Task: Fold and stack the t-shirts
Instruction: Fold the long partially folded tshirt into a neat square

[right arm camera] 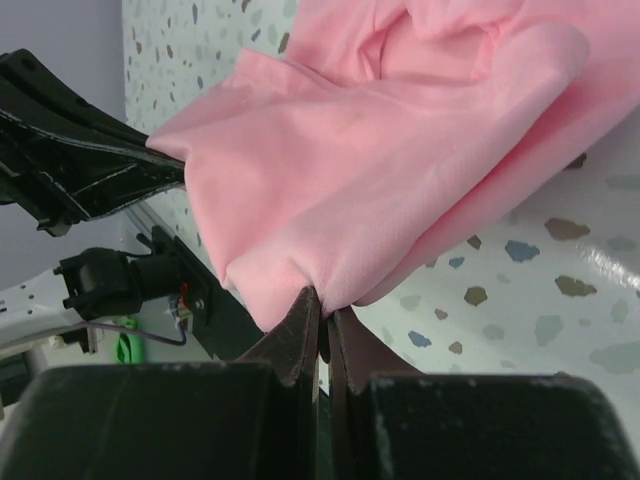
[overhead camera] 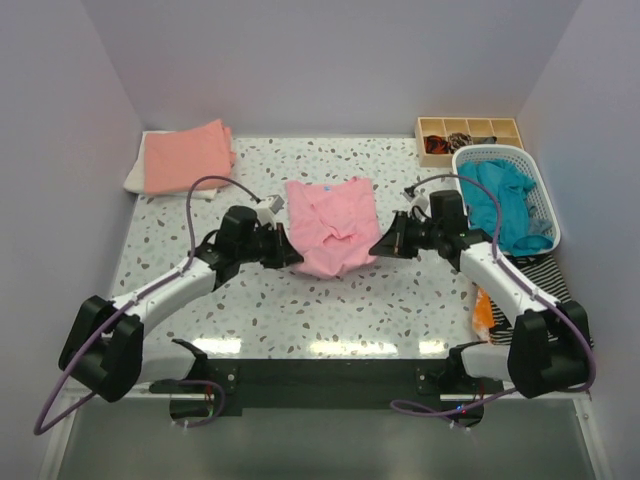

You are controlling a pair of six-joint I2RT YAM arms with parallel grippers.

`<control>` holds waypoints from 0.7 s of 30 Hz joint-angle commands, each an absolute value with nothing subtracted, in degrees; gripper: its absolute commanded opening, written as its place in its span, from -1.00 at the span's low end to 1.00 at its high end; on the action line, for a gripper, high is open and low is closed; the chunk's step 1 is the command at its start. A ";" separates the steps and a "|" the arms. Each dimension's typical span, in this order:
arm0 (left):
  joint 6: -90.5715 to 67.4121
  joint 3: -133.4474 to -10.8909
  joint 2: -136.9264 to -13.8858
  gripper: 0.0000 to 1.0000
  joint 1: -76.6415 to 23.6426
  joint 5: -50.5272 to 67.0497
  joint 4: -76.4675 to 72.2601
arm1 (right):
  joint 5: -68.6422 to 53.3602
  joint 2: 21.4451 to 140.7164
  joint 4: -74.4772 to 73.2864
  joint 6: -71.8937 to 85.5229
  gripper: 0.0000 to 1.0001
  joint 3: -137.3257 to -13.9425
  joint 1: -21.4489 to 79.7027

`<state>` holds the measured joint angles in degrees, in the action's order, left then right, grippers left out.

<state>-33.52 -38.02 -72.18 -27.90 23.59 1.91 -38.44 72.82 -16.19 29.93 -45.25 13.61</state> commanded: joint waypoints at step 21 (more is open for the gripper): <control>-32.78 -75.93 -111.08 -1.00 -14.07 33.22 -8.25 | -36.21 116.18 -14.68 30.23 -1.00 -92.71 12.39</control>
<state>-31.90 -69.84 -106.87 -15.86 28.56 -1.04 -35.53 111.18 -15.51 29.21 -84.05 13.06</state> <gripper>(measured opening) 0.027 0.023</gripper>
